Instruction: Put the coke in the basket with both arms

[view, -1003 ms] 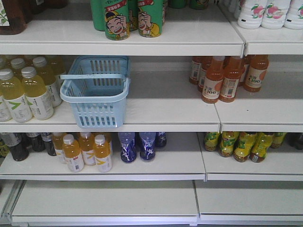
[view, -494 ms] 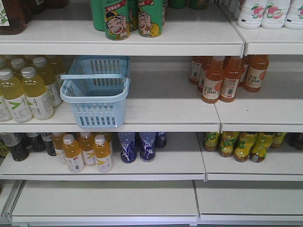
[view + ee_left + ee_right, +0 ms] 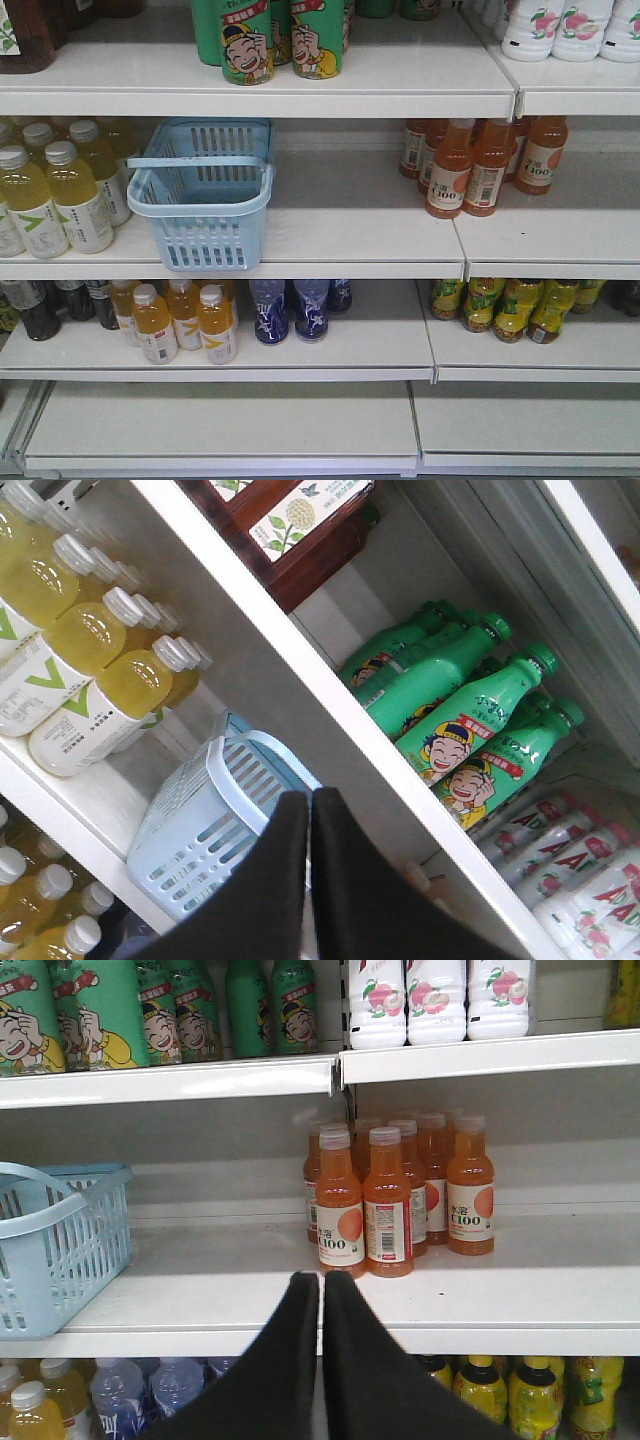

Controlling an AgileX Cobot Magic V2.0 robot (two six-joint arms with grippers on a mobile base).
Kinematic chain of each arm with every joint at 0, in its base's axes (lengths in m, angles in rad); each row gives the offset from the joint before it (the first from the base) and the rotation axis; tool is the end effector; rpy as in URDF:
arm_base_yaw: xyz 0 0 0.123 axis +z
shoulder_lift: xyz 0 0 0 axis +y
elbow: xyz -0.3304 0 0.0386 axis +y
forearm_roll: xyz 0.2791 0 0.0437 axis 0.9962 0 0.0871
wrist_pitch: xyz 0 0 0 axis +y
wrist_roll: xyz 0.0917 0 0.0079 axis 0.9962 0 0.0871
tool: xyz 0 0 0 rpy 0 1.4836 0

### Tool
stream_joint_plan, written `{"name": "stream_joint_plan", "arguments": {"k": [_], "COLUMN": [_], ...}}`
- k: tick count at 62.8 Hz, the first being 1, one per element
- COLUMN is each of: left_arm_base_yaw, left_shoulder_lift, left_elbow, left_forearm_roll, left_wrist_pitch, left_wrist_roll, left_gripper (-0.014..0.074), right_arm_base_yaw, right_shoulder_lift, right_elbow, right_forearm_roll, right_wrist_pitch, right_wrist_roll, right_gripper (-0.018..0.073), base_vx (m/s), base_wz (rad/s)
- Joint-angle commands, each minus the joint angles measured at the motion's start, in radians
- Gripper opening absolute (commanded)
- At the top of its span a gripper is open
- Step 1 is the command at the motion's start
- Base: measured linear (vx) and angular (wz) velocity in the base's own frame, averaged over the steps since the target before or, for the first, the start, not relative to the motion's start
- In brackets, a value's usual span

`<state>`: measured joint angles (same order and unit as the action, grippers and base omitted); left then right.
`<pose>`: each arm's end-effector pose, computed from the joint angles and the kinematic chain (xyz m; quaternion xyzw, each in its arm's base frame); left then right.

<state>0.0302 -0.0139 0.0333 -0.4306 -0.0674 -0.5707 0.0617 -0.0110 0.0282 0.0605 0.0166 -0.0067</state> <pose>0.0401 0.0038 0.2070 -0.3344 0.5691 -0.3421 0.6688 0.0408 0.0026 0.2017 -0.0031 0.6880 0.0422 0.7245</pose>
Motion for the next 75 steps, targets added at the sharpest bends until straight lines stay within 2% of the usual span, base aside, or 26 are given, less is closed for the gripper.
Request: {"name": "stream_joint_plan", "arguments": {"k": [1,15,21,30,47,53,64,70,75], "left_arm_base_yaw": [0.0,0.0,0.0,0.0,0.0,0.0,0.0,0.0,0.0], "left_shoulder_lift": [-0.013,-0.013,-0.013,-0.013,-0.013,-0.013,0.007,0.055,0.12], "left_elbow": [-0.031,-0.031,-0.031,-0.035,-0.151,-0.253,-0.459,-0.588,-0.709], "left_forearm_roll": [-0.079,-0.42,-0.502,-0.571,-0.889,-0.921,-0.907,-0.906,-0.907], "left_wrist_pitch": [-0.077,-0.069,-0.057,-0.026,0.102,0.141,0.107,0.118,0.139], "left_wrist_roll": [-0.008,-0.007,-0.005,-0.008,-0.003,0.003,0.014,0.059,0.141], "left_gripper": [-0.0006,-0.0006,-0.0006,-0.0006,-0.0006,-0.0006,-0.0006,-0.0006,-0.0006], "right_arm_base_yaw": [-0.001,-0.001,-0.001,-0.001,-0.001,-0.001,-0.001,-0.001,-0.001], "right_shoulder_lift": [-0.012,-0.012,-0.012,-0.012,-0.012,-0.012,-0.012,-0.012,-0.012], "right_elbow": [0.008,0.008,0.008,0.008,0.008,0.008,0.008,0.008,0.008], "right_forearm_roll": [-0.008,-0.008,-0.008,-0.008,-0.008,-0.008,-0.008,-0.008,-0.008], "right_wrist_pitch": [-0.074,-0.074,-0.074,-0.072,-0.073,-0.073,-0.073,-0.073,-0.073], "right_wrist_roll": [-0.003,-0.003,-0.003,-0.003,-0.003,-0.003,-0.003,-0.003,-0.003], "right_gripper": [-0.0002,-0.0002,-0.0002,-0.0002,-0.0002,-0.0002,-0.0002,-0.0002,-0.0002], "base_vx": [0.0,0.0,0.0,0.0,0.0,0.0,0.0,0.0,0.0], "base_wz": [0.0,0.0,0.0,0.0,0.0,0.0,0.0,0.0,0.0]}}
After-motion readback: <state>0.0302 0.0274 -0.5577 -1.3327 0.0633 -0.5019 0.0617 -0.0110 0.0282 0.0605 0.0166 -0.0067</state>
